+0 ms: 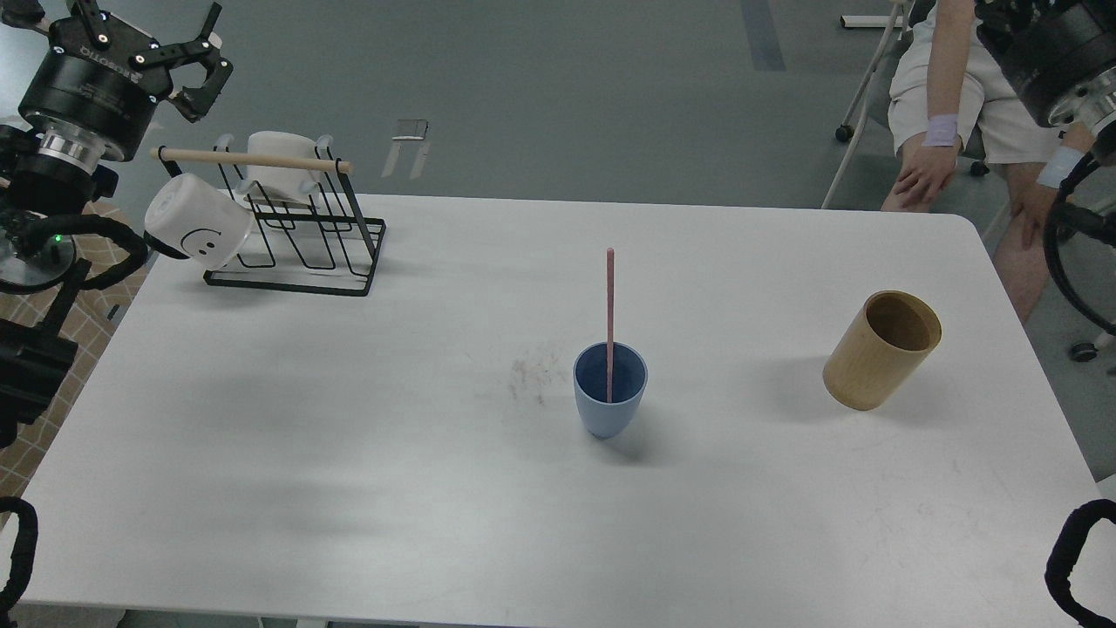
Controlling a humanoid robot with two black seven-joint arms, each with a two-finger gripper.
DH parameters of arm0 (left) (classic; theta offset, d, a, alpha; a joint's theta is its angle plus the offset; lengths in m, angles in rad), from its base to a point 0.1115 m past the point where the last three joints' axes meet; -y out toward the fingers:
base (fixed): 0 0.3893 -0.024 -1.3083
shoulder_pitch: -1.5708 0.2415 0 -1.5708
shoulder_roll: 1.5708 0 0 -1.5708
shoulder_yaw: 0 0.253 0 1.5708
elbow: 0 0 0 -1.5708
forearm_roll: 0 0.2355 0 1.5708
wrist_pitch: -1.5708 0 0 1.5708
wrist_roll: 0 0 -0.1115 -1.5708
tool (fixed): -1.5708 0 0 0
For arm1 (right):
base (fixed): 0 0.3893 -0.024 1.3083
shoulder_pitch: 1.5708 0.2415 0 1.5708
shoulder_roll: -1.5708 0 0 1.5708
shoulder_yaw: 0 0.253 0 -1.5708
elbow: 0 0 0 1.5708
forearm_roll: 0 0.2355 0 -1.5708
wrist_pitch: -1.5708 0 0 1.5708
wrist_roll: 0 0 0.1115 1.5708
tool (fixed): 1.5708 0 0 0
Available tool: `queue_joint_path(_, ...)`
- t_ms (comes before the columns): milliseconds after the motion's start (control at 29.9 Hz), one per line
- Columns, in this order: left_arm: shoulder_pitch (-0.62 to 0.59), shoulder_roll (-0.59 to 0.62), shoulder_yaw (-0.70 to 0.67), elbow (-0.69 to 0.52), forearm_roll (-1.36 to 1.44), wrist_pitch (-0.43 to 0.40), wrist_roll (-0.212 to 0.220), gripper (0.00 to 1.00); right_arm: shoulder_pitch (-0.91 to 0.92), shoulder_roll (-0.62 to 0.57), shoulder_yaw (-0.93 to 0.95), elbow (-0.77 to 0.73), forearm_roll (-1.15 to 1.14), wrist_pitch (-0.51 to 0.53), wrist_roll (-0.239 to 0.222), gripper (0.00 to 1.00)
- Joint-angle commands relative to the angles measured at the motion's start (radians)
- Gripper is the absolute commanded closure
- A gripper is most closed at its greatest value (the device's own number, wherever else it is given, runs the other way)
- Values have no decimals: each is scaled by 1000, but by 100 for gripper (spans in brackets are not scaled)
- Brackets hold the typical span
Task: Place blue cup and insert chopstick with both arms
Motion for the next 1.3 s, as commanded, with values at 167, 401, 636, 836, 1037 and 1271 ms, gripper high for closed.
queue_joint_path(167,-1,2,-3,0,1,-1,-2,2,-3,-4,71,-104,340,-73,0,0)
queue_joint_path(401,-1,-13,-37,5,1,-2,1,2,-3,-11,83,-194,620,-73,0,0)
queue_joint_path(636,-1,-13,-34,6,1,-2,7,2,-18,-18,88,-282,816,-73,-2,0)
queue_joint_path(836,2,-25,-37,6,34,-4,10,2,-26,28,114,-277,846,-73,6,0)
queue_joint_path(1037,20,-27,-38,6,46,-1,10,2,-44,23,117,-277,846,-65,8,0)
queue_joint_path(1271,20,-50,-52,6,44,-2,8,2,-47,23,120,-273,846,-62,23,0)
